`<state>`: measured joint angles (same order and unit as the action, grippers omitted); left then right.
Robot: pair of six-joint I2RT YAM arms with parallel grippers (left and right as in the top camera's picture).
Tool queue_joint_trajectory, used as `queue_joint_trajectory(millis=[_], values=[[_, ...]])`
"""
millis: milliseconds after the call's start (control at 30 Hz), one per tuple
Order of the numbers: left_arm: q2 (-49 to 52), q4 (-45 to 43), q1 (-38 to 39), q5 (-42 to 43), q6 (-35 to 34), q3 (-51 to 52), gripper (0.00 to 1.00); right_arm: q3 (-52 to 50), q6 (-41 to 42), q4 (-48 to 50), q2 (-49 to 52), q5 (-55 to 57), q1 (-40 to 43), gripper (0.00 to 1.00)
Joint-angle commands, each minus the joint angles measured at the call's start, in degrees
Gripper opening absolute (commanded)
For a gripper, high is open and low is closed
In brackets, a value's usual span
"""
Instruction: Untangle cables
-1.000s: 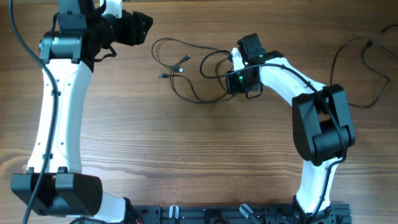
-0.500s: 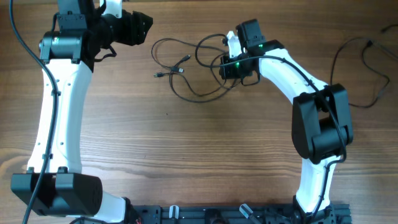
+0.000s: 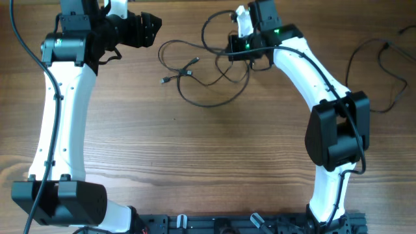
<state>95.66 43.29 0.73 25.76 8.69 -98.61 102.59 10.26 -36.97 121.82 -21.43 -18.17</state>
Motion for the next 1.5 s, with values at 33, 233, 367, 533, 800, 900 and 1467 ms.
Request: queue_joint_trajectory(millis=[33, 233, 367, 533, 800, 900, 1467], values=[[-1.7, -0.17, -0.26, -0.31, -0.13, 0.13, 0.77, 5.11, 0.39, -0.17, 1.09, -0.9, 1.11, 0.04], [-1.7, -0.13, -0.22, -0.31, -0.13, 0.13, 0.77, 8.63, 0.48, -0.2, 1.09, -0.94, 2.58, 0.04], [-1.7, 0.11, -0.22, -0.28, -0.15, 0.13, 0.77, 11.61, 0.98, -0.13, 1.09, -1.36, 3.02, 0.04], [-1.7, 0.33, -0.22, -0.02, -0.15, 0.13, 0.77, 15.45, 1.95, -0.11, 1.09, -1.38, 3.15, 0.04], [-1.68, 0.28, -0.22, 0.76, -0.13, 0.13, 0.75, 20.52, 2.16, 0.59, 1.09, -1.27, 3.54, 0.04], [-1.7, 0.28, -0.22, 0.79, -0.13, 0.13, 0.75, 20.55, 2.29, 2.21, 1.09, -1.07, 3.98, 0.04], [-1.68, 0.61, -0.22, 0.76, -0.13, 0.13, 0.75, 36.17, 3.13, -4.07, 1.09, 0.46, 6.64, 0.04]])
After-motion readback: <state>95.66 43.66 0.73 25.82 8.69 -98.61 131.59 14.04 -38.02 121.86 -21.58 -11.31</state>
